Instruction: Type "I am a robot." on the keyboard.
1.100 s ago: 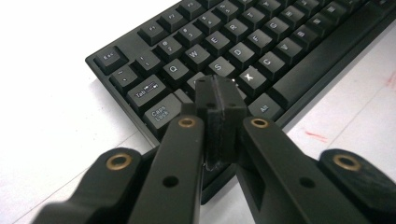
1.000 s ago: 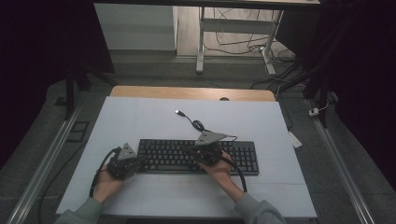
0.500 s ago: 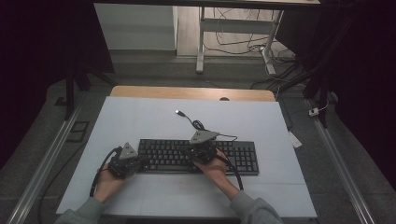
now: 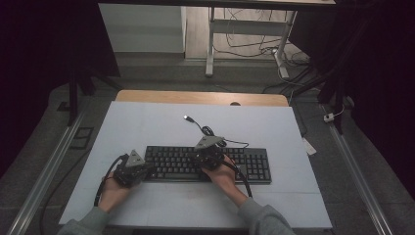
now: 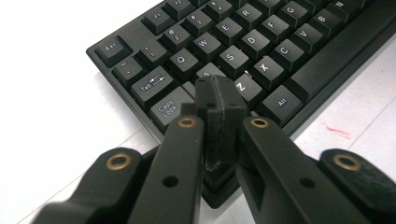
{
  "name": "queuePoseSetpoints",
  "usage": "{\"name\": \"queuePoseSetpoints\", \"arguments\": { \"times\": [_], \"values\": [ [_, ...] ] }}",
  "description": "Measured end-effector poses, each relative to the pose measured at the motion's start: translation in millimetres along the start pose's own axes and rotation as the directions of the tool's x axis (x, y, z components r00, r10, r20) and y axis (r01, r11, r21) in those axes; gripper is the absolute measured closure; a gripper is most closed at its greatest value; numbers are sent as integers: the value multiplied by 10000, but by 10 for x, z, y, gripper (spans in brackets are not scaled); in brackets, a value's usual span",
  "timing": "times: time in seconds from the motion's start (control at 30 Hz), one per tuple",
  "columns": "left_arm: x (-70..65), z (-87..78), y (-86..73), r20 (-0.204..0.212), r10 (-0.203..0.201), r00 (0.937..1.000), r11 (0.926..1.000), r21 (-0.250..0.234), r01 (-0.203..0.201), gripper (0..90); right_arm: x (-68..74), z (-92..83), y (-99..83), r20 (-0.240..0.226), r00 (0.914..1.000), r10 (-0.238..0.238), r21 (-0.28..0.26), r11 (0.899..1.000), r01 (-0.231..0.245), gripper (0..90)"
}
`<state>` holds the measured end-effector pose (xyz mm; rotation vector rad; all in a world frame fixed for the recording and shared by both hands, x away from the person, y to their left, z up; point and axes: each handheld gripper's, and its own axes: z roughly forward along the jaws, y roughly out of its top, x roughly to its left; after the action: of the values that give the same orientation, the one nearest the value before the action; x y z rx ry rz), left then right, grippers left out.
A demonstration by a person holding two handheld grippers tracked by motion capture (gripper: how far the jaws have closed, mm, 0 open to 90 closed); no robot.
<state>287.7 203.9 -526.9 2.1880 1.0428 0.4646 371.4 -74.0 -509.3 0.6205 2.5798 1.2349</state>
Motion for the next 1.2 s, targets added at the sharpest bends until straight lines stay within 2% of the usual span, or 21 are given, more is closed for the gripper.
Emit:
{"name": "queuePoseSetpoints", "arguments": {
  "times": [0.17, 0.37, 0.93, 1.03, 1.2],
  "values": [
    [4, 1, -2, 35, -18, 10000, 10000, -19, 18, 885, -39, 0, -37, 71, 9998, 194, 255, 9995, -196, 895],
    [3, 5, -1, 49, -21, 10000, 10000, -27, 21, 885, -37, 5, -44, 330, 9995, -17, 477, 9989, 2, 895],
    [-2, 13, -2, 36, 13, 10000, 10000, -29, -13, 885, -59, 17, -68, 407, 9992, 0, 578, 9983, -24, 895],
    [-7, 31, -2, 14, 31, 10000, 9999, 127, -32, 885, -59, 17, -68, 404, 9992, 10, 577, 9983, -33, 894],
    [-12, 34, -1, -29, 36, 10000, 9999, 117, -35, 885, -54, 18, -69, 413, 9991, -38, 582, 9983, 13, 894]
  ]
}}
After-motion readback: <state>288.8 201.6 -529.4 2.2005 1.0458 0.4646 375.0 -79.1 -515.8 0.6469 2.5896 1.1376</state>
